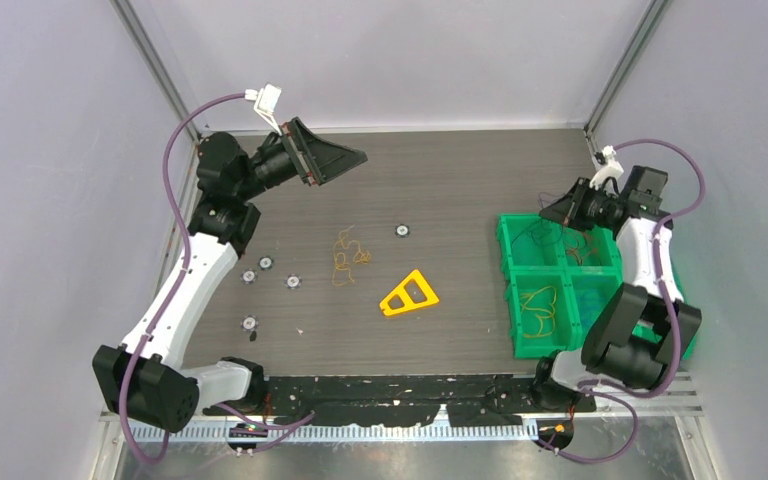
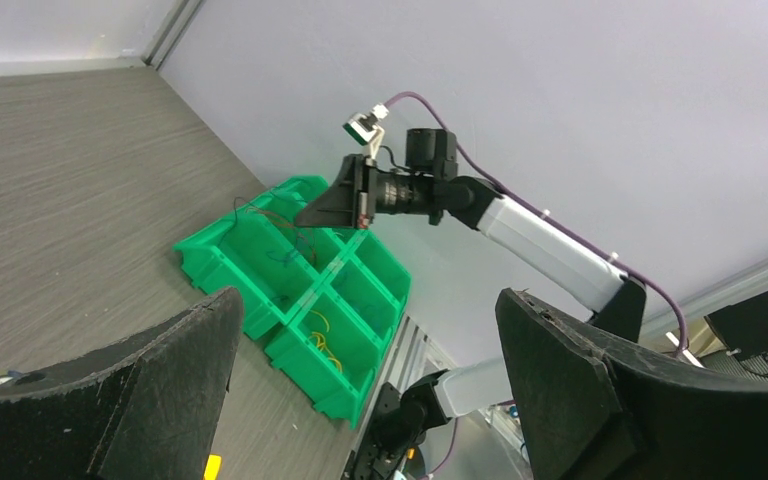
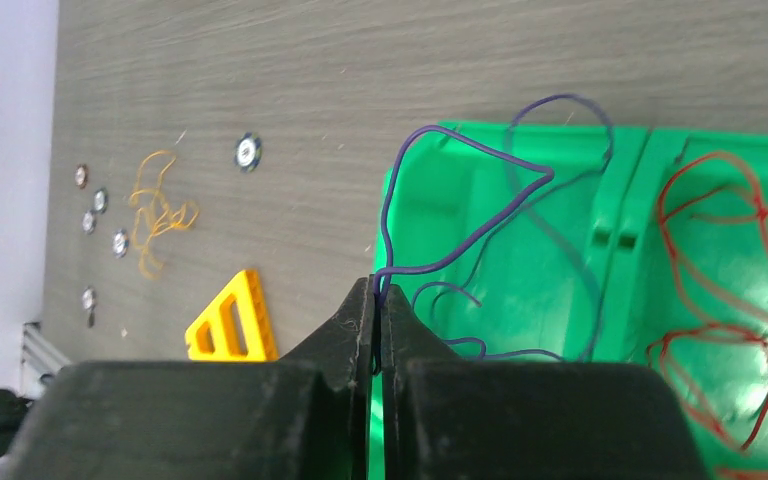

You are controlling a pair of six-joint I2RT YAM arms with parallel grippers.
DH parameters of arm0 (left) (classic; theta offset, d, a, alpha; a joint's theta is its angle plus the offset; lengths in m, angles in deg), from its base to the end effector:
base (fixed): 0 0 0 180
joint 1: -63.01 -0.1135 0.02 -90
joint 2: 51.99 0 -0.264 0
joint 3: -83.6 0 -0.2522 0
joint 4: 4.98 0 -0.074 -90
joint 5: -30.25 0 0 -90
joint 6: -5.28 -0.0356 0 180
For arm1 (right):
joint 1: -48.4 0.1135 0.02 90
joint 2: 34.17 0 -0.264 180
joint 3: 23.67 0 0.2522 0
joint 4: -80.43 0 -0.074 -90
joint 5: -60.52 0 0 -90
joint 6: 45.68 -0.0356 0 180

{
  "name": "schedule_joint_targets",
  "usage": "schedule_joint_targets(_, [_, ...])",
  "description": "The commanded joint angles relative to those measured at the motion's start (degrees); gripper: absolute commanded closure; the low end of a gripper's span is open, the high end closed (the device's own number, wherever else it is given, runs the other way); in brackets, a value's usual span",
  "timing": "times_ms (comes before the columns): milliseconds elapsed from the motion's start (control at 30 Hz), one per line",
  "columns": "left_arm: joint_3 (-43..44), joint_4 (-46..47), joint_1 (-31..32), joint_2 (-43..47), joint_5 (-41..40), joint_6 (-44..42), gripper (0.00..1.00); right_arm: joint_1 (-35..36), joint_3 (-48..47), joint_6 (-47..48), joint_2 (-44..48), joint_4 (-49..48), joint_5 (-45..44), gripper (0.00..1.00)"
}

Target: Untangle the cables

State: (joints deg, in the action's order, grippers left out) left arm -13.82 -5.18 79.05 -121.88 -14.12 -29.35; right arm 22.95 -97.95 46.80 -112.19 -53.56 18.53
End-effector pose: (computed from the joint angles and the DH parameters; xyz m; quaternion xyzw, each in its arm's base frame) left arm 0.2542 -0.0996 0.4382 0.0906 0.6451 -0.6166 0.4420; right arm 0.2643 -0.0965 0.2806 0.0336 0.8684 0.2948 0.3972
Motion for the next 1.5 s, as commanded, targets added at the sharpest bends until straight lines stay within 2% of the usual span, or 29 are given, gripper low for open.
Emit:
schedule_joint_targets(0, [-0.4,3.2,-0.5,0.5,-0.1,0.5,0.00,1.4,-1.2,-5.1,-5.3,-16.3,-4.6,0.95])
schedule_joint_targets(167, [-0.6,3.3,-0.9,0.1,0.1,0.4,0.00,2.6,1.7,-2.5,-7.4,-22.0,-5.9,0.95])
schedule_joint_targets(433, [-0.7,3.5,-1.2,-0.3,0.4,0.4,0.01,5.9,3.7,13.4,-7.4,-8.6,-13.7,0.95])
schedule_joint_targets(600, [-0.4,3.5,-1.2,-0.6,0.4,0.7,0.00,9.3,2.3,20.5,-9.7,-2.2,-24.1,0.95])
schedule_joint_targets(733, [-0.3,3.5,-1.3,-0.5,0.4,0.5,0.00,12.4,-0.6,22.4,-13.9,3.1,-28.3,0.95])
schedule_joint_targets(833, [-0.2,3.2,-1.3,-0.5,0.4,0.4,0.00,13.8,-3.0,23.0,-16.2,6.4,-29.7,0.89])
schedule_joint_targets(900, [-0.3,3.1,-1.3,-0.5,0.4,0.3,0.00,14.6,-3.7,23.1,-16.2,7.0,-29.9,0.85])
schedule_joint_targets(1100, [-0.3,2.2,-1.4,-0.8,0.3,-0.6,0.00,17.4,-6.0,23.7,-16.4,8.2,-31.7,0.82])
schedule_joint_targets(1133, [0.0,1.4,-1.3,-1.0,0.2,-1.3,0.00,18.2,-6.3,23.9,-16.8,8.8,-31.9,0.81])
schedule_joint_targets(1267, [1.9,-4.2,-1.9,-1.6,0.1,-4.4,0.00,19.4,-10.2,24.6,-18.4,13.0,-32.1,0.53])
schedule_joint_targets(1333, [2.0,-5.8,-2.5,-1.5,0.3,-5.1,0.00,19.5,-10.9,25.6,-17.2,14.7,-32.6,0.44])
schedule_joint_targets(1467, [0.5,-5.8,-3.7,-0.2,0.4,-5.1,0.00,19.4,-12.3,28.4,-12.8,18.1,-33.9,0.31])
